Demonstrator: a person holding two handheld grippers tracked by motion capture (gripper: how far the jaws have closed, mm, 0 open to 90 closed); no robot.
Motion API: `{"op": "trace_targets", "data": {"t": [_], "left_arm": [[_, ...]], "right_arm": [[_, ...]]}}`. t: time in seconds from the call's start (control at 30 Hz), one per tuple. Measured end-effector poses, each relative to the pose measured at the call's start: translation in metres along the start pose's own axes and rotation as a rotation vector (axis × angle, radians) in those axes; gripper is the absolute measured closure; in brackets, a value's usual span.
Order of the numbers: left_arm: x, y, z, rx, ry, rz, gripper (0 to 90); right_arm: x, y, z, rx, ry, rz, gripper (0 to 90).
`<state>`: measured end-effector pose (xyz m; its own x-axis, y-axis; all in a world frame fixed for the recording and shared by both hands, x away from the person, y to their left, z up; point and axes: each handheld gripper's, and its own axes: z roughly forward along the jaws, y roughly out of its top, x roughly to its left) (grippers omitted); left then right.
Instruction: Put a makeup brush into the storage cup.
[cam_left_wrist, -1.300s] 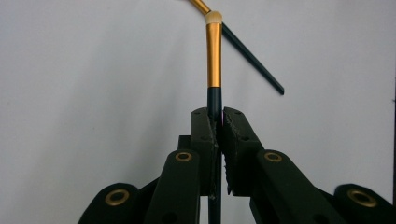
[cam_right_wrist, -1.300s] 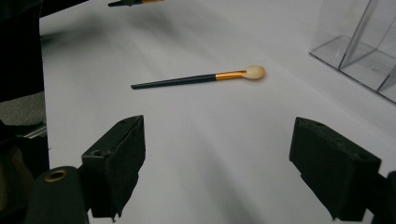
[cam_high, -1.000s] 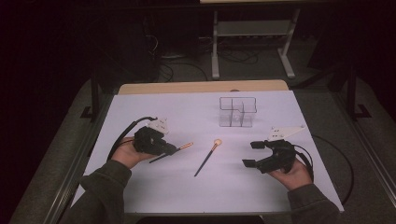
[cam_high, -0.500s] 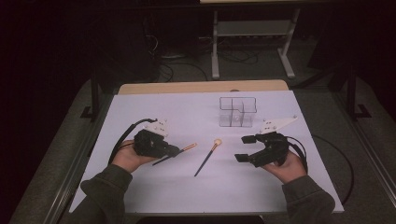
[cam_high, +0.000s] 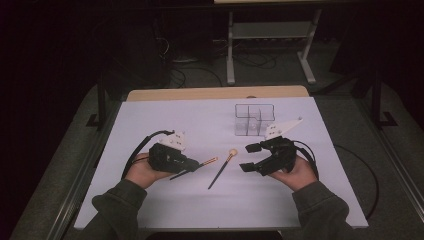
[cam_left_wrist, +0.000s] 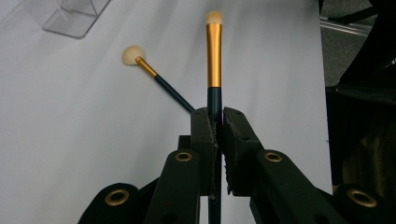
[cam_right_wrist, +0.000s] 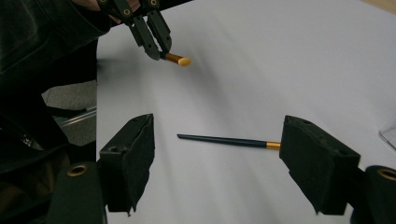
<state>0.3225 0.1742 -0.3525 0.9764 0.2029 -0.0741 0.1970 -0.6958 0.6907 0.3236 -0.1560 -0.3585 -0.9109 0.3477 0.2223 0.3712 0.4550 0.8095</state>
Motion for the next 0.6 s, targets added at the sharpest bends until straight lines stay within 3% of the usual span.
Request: {"op": "trace_targets", "data": {"t": [0.6], "left_arm": [[-0.006,0.011,0.010,-0.010,-0.029,0.039,83.2]], "right_arm": [[-0.001,0.011,0.013,0.009,0.083,-0.010,36.9]]}}
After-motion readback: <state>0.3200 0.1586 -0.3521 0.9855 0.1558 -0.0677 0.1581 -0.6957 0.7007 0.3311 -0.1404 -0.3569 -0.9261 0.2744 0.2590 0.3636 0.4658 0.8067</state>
